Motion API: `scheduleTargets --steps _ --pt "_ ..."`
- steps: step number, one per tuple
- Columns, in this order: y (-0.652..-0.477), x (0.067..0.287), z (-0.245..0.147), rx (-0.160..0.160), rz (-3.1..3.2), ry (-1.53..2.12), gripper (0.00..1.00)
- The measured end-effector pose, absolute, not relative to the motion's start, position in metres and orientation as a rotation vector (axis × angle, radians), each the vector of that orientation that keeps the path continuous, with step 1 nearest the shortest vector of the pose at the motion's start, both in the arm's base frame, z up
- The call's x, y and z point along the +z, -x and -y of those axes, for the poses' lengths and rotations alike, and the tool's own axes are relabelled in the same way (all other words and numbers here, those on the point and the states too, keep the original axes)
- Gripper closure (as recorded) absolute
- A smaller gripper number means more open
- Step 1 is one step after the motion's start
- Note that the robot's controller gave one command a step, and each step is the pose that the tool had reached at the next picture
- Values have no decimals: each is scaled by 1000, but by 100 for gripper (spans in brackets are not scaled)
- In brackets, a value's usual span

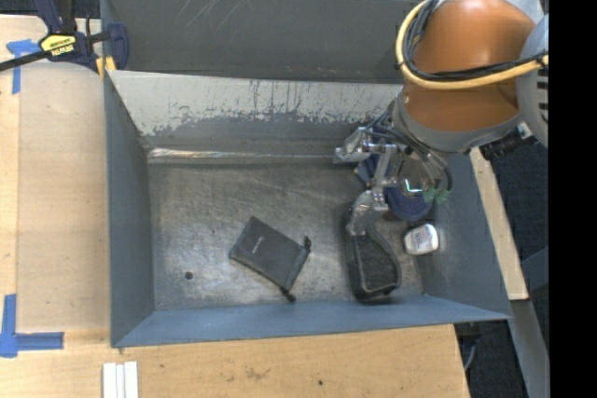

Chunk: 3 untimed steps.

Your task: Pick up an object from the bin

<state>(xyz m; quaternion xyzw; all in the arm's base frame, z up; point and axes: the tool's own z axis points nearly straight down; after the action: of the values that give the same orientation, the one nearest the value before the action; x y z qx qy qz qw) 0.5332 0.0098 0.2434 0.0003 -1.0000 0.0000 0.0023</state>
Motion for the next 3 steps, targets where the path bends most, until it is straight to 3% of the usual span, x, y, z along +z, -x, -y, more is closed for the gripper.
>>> scheduleTargets --steps 1,2,3 --pt "-523 115 -54 -1 3125 -265 0" --pt "-513 84 -97 -3 3138 90 0" --pt "-514 85 -96 -1 3141 92 100"
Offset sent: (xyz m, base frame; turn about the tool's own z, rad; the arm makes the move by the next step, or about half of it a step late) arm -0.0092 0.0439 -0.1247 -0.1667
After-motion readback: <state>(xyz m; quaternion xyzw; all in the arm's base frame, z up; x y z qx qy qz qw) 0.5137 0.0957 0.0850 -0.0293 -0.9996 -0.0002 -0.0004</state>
